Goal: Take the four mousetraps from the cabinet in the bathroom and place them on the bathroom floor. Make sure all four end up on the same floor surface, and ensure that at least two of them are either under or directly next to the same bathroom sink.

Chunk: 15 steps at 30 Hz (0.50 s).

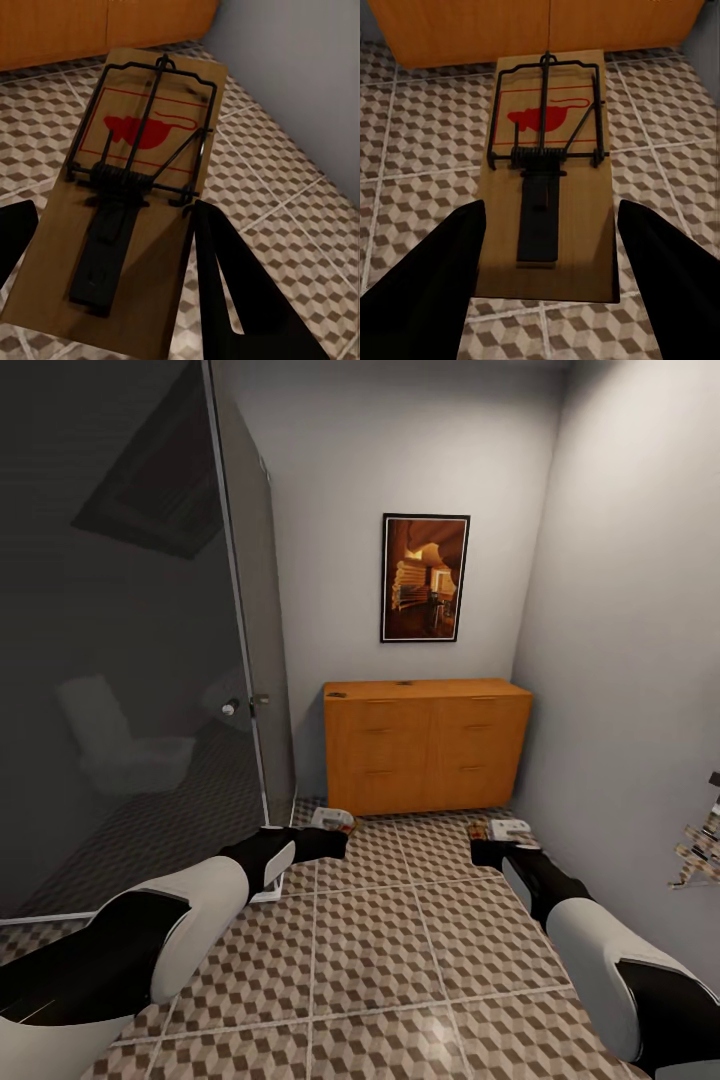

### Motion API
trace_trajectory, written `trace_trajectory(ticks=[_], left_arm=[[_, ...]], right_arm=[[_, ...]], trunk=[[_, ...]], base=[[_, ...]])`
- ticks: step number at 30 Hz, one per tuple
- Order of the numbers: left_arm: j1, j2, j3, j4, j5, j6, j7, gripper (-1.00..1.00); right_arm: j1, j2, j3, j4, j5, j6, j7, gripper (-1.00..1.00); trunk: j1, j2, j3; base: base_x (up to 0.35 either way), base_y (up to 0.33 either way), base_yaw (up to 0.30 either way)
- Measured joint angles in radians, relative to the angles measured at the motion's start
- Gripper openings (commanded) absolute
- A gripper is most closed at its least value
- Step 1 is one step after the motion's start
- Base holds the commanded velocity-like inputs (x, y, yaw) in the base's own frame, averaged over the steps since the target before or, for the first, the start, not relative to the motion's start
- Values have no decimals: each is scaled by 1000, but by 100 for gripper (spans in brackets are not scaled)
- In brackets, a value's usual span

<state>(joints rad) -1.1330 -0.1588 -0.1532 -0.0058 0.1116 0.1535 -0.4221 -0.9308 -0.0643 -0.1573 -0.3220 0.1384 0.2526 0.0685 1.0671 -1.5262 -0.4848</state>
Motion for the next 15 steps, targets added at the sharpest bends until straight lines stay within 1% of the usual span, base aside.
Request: trace_trajectory(ticks=[5,8,15], left_arm=[[0,2,-2,0,6,-3,0,-100],[0,1,-2,0,6,-4,0,-100],[0,-1,-2,0,6,-4,0,-100]], right_arm=[[0,2,3,0,39,0,-1,-100],[0,3,3,0,49,-1,-1,-100],[0,4,3,1,55,0,0,-100]], trunk=[[0,0,0],[0,0,0],[0,0,0]], base=[[0,0,0],[0,0,0],[0,0,0]])
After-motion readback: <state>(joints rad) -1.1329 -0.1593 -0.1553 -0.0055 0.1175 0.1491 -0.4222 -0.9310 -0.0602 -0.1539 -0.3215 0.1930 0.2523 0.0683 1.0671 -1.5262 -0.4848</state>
